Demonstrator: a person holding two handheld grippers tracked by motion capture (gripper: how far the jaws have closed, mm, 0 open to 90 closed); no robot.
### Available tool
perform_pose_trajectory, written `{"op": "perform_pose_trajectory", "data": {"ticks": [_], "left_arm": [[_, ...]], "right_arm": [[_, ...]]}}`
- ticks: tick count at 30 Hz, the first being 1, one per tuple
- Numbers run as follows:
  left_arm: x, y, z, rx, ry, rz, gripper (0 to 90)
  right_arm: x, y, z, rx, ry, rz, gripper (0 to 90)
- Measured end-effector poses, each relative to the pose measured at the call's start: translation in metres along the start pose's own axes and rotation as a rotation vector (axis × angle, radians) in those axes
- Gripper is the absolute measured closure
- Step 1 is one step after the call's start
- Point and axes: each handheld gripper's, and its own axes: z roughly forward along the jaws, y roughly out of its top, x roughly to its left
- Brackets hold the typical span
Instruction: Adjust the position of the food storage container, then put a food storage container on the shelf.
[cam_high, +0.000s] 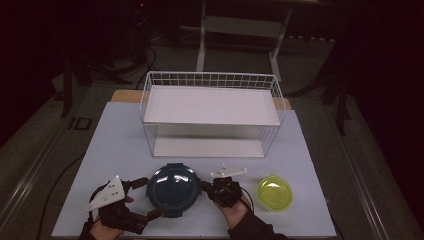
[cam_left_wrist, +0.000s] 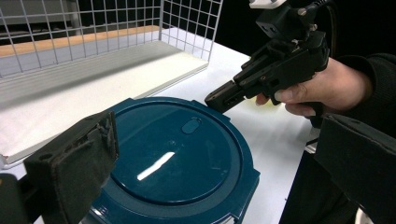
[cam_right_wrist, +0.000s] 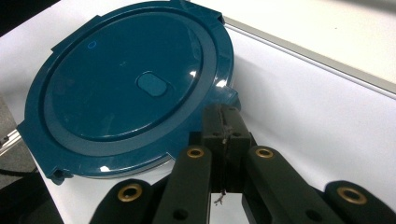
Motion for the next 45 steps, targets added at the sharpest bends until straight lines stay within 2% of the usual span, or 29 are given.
{"op": "perform_pose_trajectory", "data": {"ticks": [4,7,8,11,15,17,19,20,21,23,24,26,29,31,33,35,39,41,42,44,45], "left_arm": [[0.001,0.001,0.000,0.009,0.000,-0.002,0.0],[0.003,0.003,-0.002,0.021,0.003,-0.007,0.0],[0.004,0.003,-0.003,0.031,0.004,-0.009,0.0],[0.010,0.005,-0.006,0.047,0.009,-0.023,0.0],[0.023,0.005,-0.012,0.061,0.031,-0.057,0.0],[0.031,0.005,-0.014,0.076,0.042,-0.082,0.0],[0.039,0.003,-0.014,0.101,0.056,-0.110,0.2],[0.043,0.001,-0.013,0.114,0.052,-0.134,0.2],[0.046,-0.001,-0.011,0.134,0.057,-0.159,0.2],[0.053,-0.005,-0.008,0.164,0.054,-0.191,0.2],[0.056,-0.008,-0.006,0.183,0.058,-0.213,0.2],[0.062,-0.013,-0.001,0.203,0.044,-0.268,0.2],[0.069,-0.020,0.005,0.227,0.025,-0.343,0.3],[0.075,-0.023,0.008,0.220,0.012,-0.412,7.6],[0.082,-0.026,0.010,0.225,-0.013,-0.475,12.5],[0.087,-0.028,0.012,0.234,-0.025,-0.529,16.1],[0.094,-0.034,0.013,0.246,-0.075,-0.624,32.8],[0.097,-0.036,0.014,0.272,-0.082,-0.658,40.8],[0.097,-0.037,0.015,0.275,-0.099,-0.677,41.3],[0.098,-0.038,0.017,0.284,-0.127,-0.701,43.0],[0.098,-0.038,0.018,0.286,-0.134,-0.697,46.4]], "right_arm": [[-0.001,0.000,0.000,-0.001,0.016,0.002,90.0],[0.003,-0.001,-0.003,-0.014,-0.009,-0.038,89.8],[0.004,-0.001,-0.005,-0.024,-0.003,-0.044,87.9],[0.007,0.001,-0.014,-0.073,-0.008,-0.058,72.4],[0.008,0.003,-0.029,-0.159,-0.016,-0.068,45.7],[0.010,0.001,-0.034,-0.197,-0.049,-0.083,30.9],[0.009,-0.001,-0.036,-0.203,-0.023,-0.094,16.8],[0.009,-0.002,-0.037,-0.205,-0.009,-0.095,12.7],[0.009,-0.003,-0.038,-0.207,0.002,-0.099,12.7],[0.011,-0.005,-0.040,-0.228,-0.028,-0.121,14.1],[0.012,-0.005,-0.041,-0.230,-0.026,-0.128,16.5],[0.011,-0.004,-0.044,-0.232,0.017,-0.126,18.0],[0.013,-0.005,-0.049,-0.265,0.006,-0.169,21.2],[0.014,-0.006,-0.051,-0.262,-0.012,-0.179,20.4],[0.014,-0.007,-0.052,-0.248,-0.001,-0.178,20.6],[0.013,-0.008,-0.052,-0.249,0.015,-0.170,20.6],[0.010,-0.008,-0.053,-0.260,0.025,-0.161,19.1],[0.009,-0.007,-0.053,-0.248,0.028,-0.164,19.0],[0.009,-0.007,-0.053,-0.246,0.028,-0.158,18.8],[0.009,-0.007,-0.052,-0.232,0.028,-0.147,16.8],[0.009,-0.007,-0.052,-0.230,0.025,-0.136,15.8]]}}
